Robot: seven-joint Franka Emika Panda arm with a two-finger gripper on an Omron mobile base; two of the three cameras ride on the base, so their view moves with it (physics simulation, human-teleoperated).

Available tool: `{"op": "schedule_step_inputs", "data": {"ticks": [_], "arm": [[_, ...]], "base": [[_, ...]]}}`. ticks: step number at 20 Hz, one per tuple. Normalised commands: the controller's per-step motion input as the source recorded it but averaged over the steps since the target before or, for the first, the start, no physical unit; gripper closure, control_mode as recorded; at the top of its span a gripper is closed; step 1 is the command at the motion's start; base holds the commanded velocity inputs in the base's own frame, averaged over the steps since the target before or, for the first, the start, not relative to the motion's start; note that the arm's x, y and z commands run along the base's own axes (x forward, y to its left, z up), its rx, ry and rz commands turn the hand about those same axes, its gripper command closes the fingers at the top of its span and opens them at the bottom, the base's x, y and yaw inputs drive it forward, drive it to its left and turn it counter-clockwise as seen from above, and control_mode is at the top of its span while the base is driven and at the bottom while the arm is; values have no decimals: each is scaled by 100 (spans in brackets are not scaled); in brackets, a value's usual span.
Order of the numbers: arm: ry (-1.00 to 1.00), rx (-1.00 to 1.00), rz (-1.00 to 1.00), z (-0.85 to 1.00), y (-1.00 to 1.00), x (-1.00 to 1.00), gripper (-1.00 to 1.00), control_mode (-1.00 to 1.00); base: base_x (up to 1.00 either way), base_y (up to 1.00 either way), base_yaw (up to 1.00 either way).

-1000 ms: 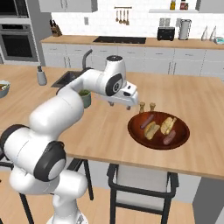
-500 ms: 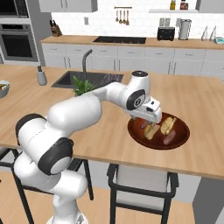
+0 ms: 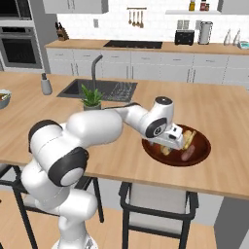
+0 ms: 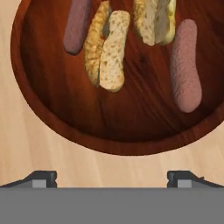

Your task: Place one bun and one sausage from the bowl on each plate.

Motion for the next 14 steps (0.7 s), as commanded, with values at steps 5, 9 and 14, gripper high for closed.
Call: {"op": "schedule_step_inputs", "data": {"ticks": [5,9,14], "arm": [[-1,3,8,-18,0,49,-100,-100],[0,0,0,-19,-1,48,-100,-100],[2,3,0,-29,-3,36,-100,-100]], "base": [[0,0,0],[0,0,0],[0,0,0]]}}
